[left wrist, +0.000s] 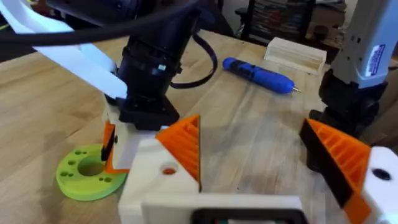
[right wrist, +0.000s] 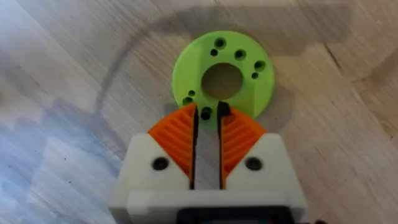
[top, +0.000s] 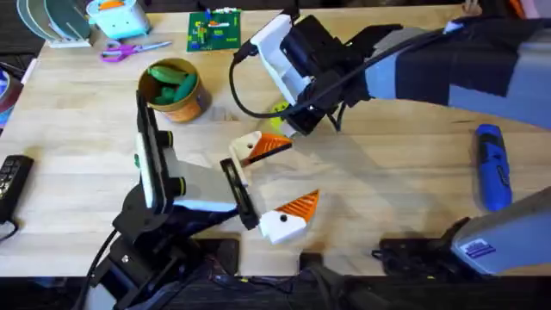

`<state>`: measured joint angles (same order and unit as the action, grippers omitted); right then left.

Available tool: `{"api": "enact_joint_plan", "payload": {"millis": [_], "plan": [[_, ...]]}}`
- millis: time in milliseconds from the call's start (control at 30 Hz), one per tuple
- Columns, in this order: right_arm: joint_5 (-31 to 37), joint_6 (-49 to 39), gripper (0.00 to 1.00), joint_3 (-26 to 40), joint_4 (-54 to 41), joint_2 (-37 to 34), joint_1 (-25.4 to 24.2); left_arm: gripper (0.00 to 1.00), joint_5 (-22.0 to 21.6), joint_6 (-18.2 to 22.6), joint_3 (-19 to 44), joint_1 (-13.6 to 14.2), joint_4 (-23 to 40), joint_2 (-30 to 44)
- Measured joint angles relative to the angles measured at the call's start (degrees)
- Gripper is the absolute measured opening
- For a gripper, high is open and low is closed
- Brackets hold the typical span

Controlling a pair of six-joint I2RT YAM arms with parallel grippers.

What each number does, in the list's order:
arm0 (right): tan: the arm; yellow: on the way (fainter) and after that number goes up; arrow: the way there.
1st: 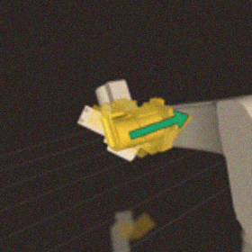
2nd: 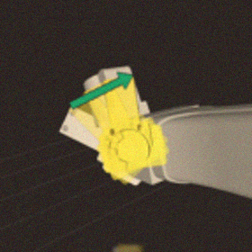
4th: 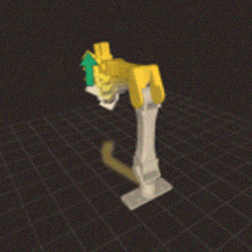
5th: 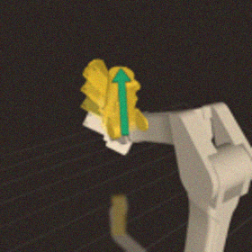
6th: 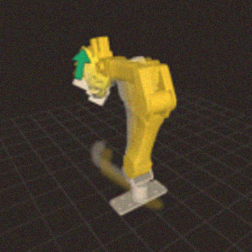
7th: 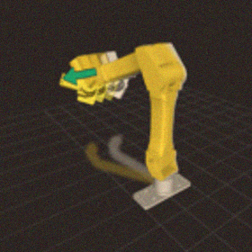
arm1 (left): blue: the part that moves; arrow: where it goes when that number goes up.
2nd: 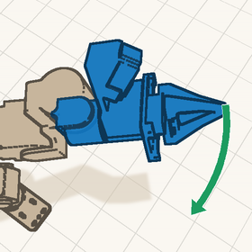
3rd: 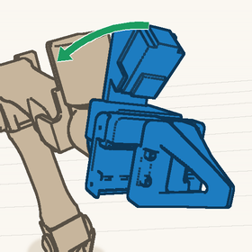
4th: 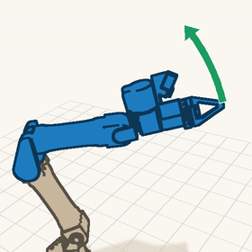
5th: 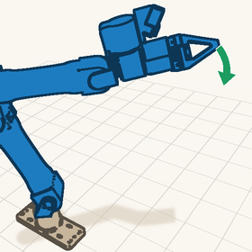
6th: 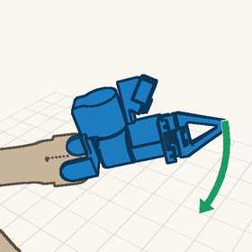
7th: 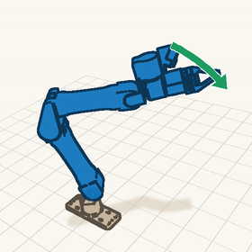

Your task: Pick up the gripper from the table and insert it into the empty holder that is missing its gripper. Then pick up a screw, insert it into the mounting hole, and use the screwdriver to tighten it. Finally, clean up the table by picking up the vegetable and placing it into the bucket.

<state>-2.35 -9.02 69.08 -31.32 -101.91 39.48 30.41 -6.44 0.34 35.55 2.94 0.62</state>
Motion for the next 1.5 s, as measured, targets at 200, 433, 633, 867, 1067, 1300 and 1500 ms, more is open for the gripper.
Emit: {"api": "enact_joint_plan", "payload": {"millis": [200,433,633,867,1067,1300,1500], "plan": [[0.73,0.04,0.011,0.21,0.24,-0.61,-0.04,0.999,0.02,-0.02,0.00,0.00,0.00,0.01],[0.85,0.02,0.008,0.22,0.18,-0.61,-0.02,0.999,0.02,-0.02,0.00,0.00,0.00,0.00],[0.82,0.02,0.008,1.38,-3.30,-0.59,-1.14,0.999,0.02,-0.01,0.00,0.00,-0.02,0.00],[0.85,0.02,0.008,7.13,-9.12,1.61,-4.18,0.999,0.02,0.00,0.00,0.00,0.00,0.00],[0.85,0.00,0.008,13.51,-15.10,6.47,-4.59,0.999,0.00,0.00,0.00,0.00,0.00,0.02],[0.86,0.02,0.008,19.89,-22.38,12.01,-1.35,0.999,0.02,0.00,0.00,0.00,-0.02,0.00],[0.52,2.66,0.008,21.20,-22.85,16.47,4.74,0.999,0.00,0.00,0.00,0.00,0.00,0.00]]}}
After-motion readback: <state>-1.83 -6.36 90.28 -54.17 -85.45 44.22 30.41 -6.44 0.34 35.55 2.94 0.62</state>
